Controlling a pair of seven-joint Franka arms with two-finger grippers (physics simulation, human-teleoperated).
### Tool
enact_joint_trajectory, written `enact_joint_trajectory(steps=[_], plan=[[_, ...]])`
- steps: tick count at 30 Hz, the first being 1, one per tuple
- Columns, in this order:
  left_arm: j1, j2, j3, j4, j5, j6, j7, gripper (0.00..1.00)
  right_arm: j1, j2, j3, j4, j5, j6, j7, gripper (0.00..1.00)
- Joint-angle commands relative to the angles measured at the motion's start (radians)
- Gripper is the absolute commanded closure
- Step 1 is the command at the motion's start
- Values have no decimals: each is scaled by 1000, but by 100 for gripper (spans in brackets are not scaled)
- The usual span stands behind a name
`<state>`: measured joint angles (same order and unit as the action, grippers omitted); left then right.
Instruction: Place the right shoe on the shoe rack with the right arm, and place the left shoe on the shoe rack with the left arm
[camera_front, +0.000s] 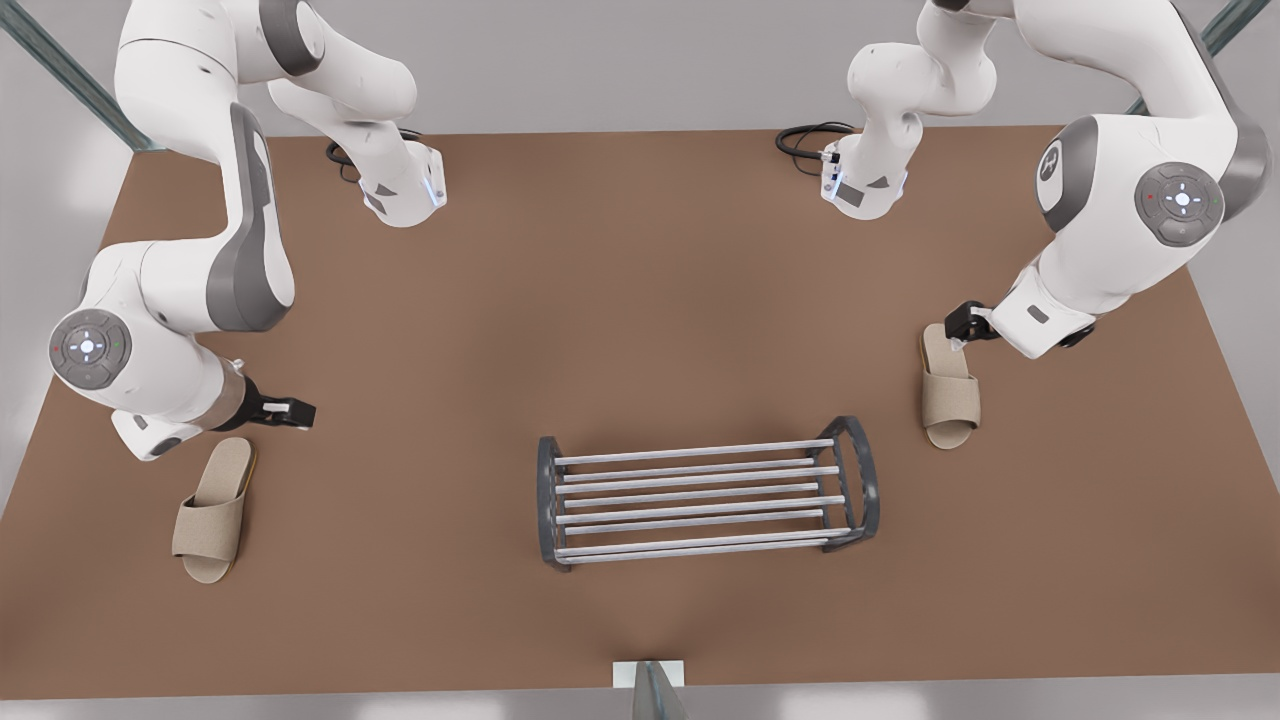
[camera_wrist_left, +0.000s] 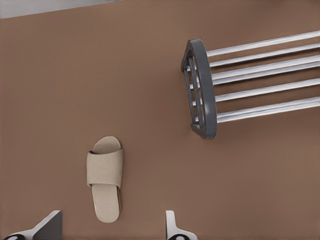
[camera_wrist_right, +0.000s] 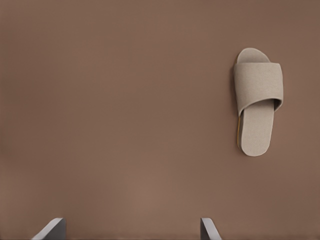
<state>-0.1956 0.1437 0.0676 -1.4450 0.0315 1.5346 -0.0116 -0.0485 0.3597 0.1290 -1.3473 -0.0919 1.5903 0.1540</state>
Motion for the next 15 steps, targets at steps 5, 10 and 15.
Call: enact_joint_trajectory(steps=[5,10,15], plan=[[-2,-1,-28,0,1,-13,-25,0,-20,61,0,0,0,14,-71,0],[-634,195,-57,-5,614,-471,-809,0,-183,156,0,2,-6,148,-94,0],[-765,172,-54,-570,978,-276,-1113,0,-300,231,0,2,-3,207,-362,0]])
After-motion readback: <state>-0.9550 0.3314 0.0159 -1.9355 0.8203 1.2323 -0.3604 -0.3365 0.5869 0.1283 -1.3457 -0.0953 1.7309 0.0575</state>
